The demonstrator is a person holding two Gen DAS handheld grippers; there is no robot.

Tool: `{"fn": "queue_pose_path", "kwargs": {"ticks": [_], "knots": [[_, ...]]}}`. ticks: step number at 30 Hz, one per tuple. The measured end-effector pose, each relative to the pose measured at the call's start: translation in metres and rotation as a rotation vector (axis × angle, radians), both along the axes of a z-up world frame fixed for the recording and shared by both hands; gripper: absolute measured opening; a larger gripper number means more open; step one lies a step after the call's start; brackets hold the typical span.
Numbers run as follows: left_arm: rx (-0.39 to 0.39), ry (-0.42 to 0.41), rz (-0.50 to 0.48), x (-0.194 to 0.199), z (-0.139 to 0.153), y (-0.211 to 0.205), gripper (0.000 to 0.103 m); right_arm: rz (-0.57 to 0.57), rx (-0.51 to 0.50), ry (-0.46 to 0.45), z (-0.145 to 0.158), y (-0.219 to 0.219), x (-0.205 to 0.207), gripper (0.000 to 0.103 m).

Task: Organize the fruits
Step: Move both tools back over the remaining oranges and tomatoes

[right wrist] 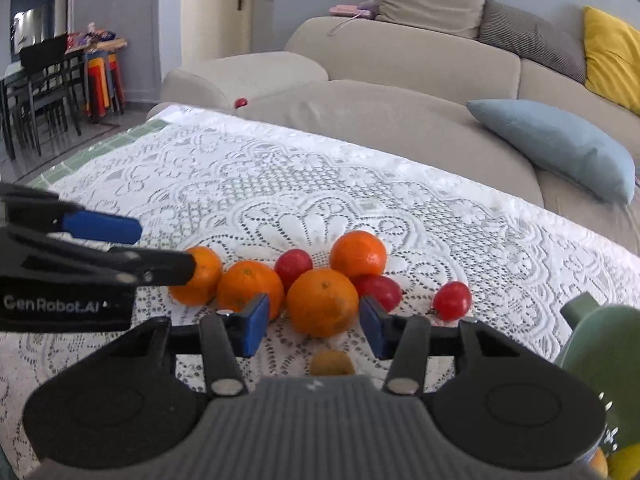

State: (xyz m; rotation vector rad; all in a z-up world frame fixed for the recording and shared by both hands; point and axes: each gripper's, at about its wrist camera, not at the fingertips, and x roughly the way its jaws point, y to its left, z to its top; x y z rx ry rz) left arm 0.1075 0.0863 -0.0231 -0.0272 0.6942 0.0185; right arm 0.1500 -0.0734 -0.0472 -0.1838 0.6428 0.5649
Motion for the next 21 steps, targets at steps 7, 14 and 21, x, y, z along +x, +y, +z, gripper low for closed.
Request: {"fn": "queue_pose_path", "kwargs": {"ticks": [7,14,21], "knots": [[-0.006,0.002,0.003,0.001,-0.012,0.002,0.063,-0.009,0.005,0.014,-0.005,0.002,0.002,0.047],[0.032,0.002,0.015,0.005,-0.022,-0.003,0.061,-0.028,-0.007,0.034,-0.013,0.004,0.007,0.047],[0.027,0.025,0.017,0.012,-0.032,-0.004,0.059,-0.046,-0.001,0.057,-0.020,0.001,0.014,0.046]]}}
